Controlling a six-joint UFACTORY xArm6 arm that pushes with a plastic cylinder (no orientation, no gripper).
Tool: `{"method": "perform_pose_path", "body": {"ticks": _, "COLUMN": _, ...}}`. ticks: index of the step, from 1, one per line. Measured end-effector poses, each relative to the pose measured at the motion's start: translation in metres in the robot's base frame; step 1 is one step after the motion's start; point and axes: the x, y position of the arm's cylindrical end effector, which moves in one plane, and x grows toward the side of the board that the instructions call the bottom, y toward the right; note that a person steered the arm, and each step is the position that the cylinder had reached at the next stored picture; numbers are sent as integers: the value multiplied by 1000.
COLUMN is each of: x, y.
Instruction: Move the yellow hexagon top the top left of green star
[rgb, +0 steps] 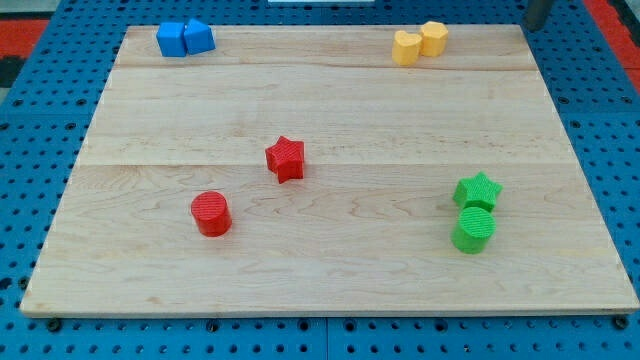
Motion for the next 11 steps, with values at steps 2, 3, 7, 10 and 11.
{"method": "perform_pose_path", "body": {"ticks": 2, "x": 3, "y": -140}}
{"method": "perform_pose_path", "body": {"ticks": 3, "x": 47, "y": -146}}
{"method": "perform_pose_path", "body": {"ticks": 7, "x": 79, "y": -209}}
{"method": "perform_pose_path", "body": {"ticks": 10, "x": 111, "y": -206}}
{"method": "perform_pose_path", "body": {"ticks": 11, "x": 109, "y": -183}}
